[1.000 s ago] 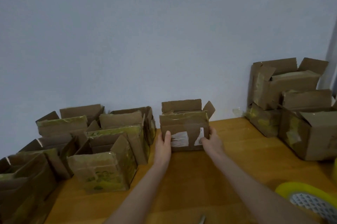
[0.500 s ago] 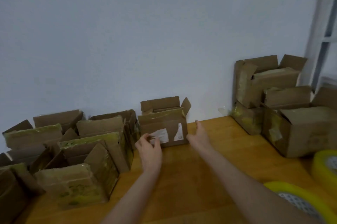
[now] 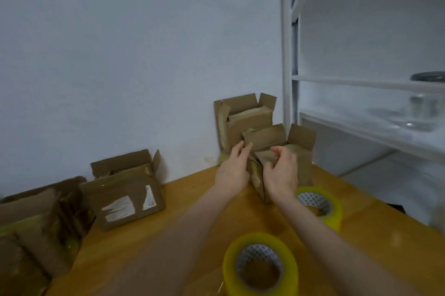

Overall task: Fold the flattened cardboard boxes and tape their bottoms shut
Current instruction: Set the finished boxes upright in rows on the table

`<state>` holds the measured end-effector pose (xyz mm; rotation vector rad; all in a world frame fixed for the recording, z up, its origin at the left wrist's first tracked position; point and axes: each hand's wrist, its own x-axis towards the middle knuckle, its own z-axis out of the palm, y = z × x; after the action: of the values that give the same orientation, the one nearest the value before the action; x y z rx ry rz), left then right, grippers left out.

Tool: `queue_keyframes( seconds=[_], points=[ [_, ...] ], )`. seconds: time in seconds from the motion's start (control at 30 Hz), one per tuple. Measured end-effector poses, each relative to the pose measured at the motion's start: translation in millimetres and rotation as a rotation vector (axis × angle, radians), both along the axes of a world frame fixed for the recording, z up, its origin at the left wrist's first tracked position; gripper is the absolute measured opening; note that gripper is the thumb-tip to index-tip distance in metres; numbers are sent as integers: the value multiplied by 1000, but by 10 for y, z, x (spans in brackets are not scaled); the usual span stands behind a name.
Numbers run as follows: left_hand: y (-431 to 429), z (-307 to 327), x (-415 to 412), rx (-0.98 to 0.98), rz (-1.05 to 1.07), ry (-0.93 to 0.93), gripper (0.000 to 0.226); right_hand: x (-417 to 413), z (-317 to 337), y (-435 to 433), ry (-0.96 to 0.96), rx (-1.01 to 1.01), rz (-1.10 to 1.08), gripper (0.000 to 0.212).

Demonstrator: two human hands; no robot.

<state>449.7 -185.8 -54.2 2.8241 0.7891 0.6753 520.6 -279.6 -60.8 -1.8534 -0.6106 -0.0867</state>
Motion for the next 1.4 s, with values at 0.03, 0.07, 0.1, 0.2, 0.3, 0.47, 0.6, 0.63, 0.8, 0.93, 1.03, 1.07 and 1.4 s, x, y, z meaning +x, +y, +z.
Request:
queue_keyframes(
  seconds=[0.03, 0.07, 0.1, 0.2, 0.3, 0.47, 0.6, 0.63, 0.8, 0.93, 1.03, 1.07, 1.4],
  points=[
    [8, -14, 110, -34, -3, 20, 63, 104, -15, -68, 26, -35, -33, 40],
    [27, -25, 182, -66, -12, -2, 50, 192, -32, -124, 55, -59, -58, 45],
    [52, -26, 206, -82, -7, -51, 34, 261, -39, -172, 74, -67, -76, 49],
    [141, -22, 22, -81, 21, -165, 15, 368, -64, -245, 39, -68, -91, 52],
    [215, -23, -441, -32, 19, -191, 13, 265, -47, -220, -108, -44, -26, 43],
    [273, -7, -1400, 69, 58, -277, 12, -113, 184, -80, -179, -27, -75, 54],
    [273, -33, -2113, 117, 138, -258, 13, -353, 180, 33, 186, -186, 360, 78],
    [275, -39, -2264, 113, 161, -255, 13, -468, 143, 60, 258, -184, 458, 75],
    [241, -36, -2865, 118, 220, -238, 20, -1071, 2, 268, 340, -159, 628, 48],
    [186, 54, -3120, 231, 366, -187, 22, -1364, 4, 381, 313, -173, 596, 28],
    [175, 216, -2984, 268, 388, 78, 70, -1497, -40, 423, 246, -182, 579, 31],
    [196, 265, -2883, 218, 374, 242, 87, -1515, -57, 425, 251, -178, 572, 30],
    [58, 52, -2999, 181, 262, 130, 36, -1563, -129, 457, 362, -131, 500, 25]
  ],
)
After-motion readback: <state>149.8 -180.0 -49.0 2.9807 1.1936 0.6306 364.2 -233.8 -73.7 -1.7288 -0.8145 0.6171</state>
